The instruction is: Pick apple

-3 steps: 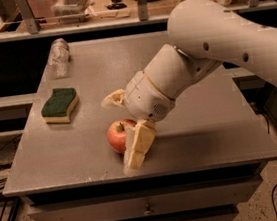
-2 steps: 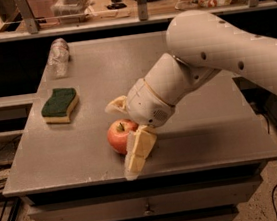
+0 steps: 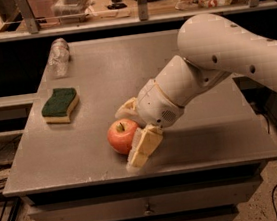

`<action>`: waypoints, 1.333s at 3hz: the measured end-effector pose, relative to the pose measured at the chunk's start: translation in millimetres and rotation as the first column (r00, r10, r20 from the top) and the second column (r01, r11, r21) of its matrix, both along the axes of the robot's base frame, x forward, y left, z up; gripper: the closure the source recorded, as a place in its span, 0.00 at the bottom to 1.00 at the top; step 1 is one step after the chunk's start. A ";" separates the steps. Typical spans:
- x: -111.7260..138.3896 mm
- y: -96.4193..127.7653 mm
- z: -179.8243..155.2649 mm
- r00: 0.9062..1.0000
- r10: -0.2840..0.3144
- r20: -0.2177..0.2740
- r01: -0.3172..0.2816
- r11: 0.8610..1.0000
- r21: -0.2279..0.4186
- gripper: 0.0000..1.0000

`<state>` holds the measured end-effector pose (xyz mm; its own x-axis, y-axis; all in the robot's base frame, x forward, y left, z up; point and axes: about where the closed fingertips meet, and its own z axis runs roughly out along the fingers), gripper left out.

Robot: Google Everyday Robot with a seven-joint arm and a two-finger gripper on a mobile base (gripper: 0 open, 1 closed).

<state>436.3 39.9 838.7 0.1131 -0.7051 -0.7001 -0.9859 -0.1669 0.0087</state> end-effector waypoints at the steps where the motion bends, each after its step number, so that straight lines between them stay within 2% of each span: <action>1: 0.4 -1.5 11.2 1.000 -0.005 0.021 0.005 1.000 0.012 0.42; 2: 4.1 -4.6 25.6 0.999 -0.014 0.029 0.013 0.999 0.042 0.65; 3: 18.9 -23.6 66.1 0.998 -0.038 0.052 0.032 0.993 0.112 0.88; 4: 36.2 -47.6 131.6 0.988 -0.057 0.143 0.034 0.986 0.163 1.00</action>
Offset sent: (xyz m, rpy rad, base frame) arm 0.0124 -0.0112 0.0440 0.0886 -0.0334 -0.0316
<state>472.5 -7.8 970.3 0.1932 -0.5923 -0.7822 -0.9811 -0.1095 -0.1594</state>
